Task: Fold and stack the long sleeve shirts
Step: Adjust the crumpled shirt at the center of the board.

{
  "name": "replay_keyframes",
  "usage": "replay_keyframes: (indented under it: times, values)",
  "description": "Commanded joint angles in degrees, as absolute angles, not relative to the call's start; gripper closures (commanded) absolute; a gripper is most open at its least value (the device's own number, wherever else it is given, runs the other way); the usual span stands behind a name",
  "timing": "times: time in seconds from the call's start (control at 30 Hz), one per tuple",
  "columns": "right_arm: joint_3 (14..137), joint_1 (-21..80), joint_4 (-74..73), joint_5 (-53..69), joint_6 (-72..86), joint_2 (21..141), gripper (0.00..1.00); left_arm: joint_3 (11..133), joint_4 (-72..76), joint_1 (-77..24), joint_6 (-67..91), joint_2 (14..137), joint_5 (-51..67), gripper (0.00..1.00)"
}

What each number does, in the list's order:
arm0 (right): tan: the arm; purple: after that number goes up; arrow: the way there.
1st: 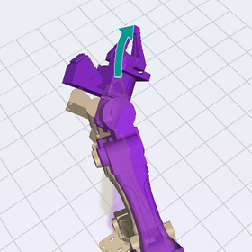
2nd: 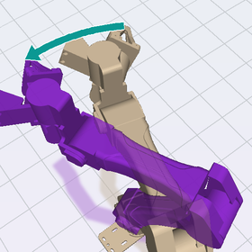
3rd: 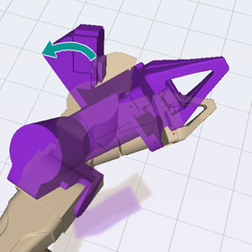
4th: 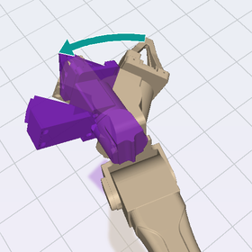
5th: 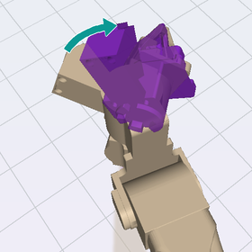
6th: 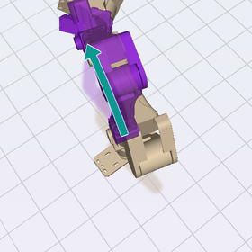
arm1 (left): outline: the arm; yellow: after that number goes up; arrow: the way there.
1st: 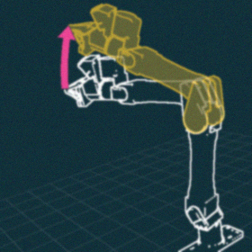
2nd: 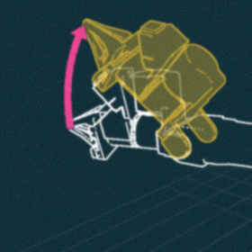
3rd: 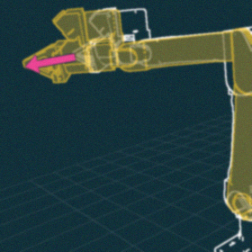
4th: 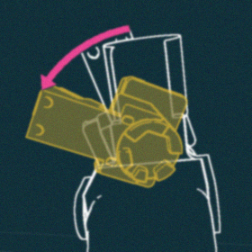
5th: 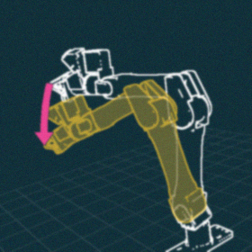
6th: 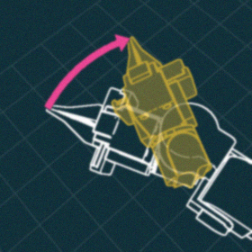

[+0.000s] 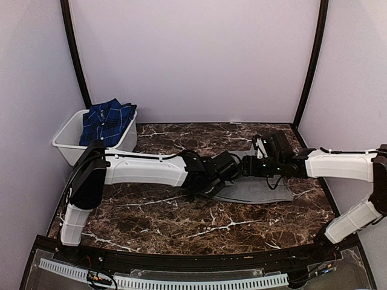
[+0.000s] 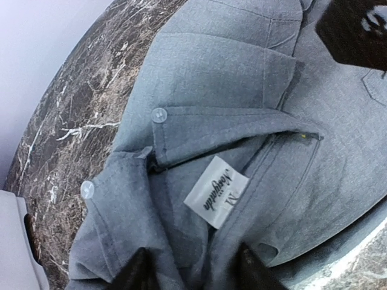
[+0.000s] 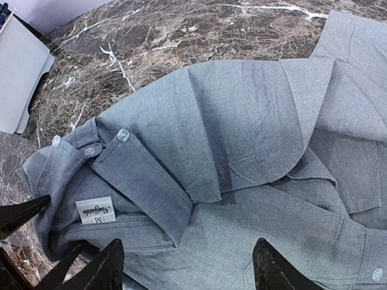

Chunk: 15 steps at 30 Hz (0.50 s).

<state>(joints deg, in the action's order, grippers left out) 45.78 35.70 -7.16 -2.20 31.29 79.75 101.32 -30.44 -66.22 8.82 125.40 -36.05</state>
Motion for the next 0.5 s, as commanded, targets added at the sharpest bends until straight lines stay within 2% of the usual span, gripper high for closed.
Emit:
replay_keyframes:
  times: [0.0, 0.1, 0.17, 0.3, 0.47]
  values:
    - [45.8, 35.4, -4.8, -1.4, 30.2, 81.5, 0.32, 103.4, -33.0, -63.8, 9.4, 124.9, -38.3, 0.65]
    - [45.9, 35.4, -4.6, -1.5, 30.1, 82.3, 0.33, 103.5, -32.5, -62.7, 9.8, 123.8, -37.7, 0.86]
    - [46.0, 35.4, -4.6, -1.7, 30.1, 82.8, 0.34, 103.5, -32.0, -61.7, 10.9, 122.6, -36.7, 0.94]
    - [45.9, 35.4, -4.5, -3.3, 30.6, 83.4, 0.37, 103.2, -29.8, -58.4, 13.8, 119.4, -33.6, 1.00]
    - [46.8, 35.4, -7.2, -8.4, 31.3, 84.6, 0.38, 103.3, -25.4, -52.9, 17.3, 115.7, -27.8, 1.00]
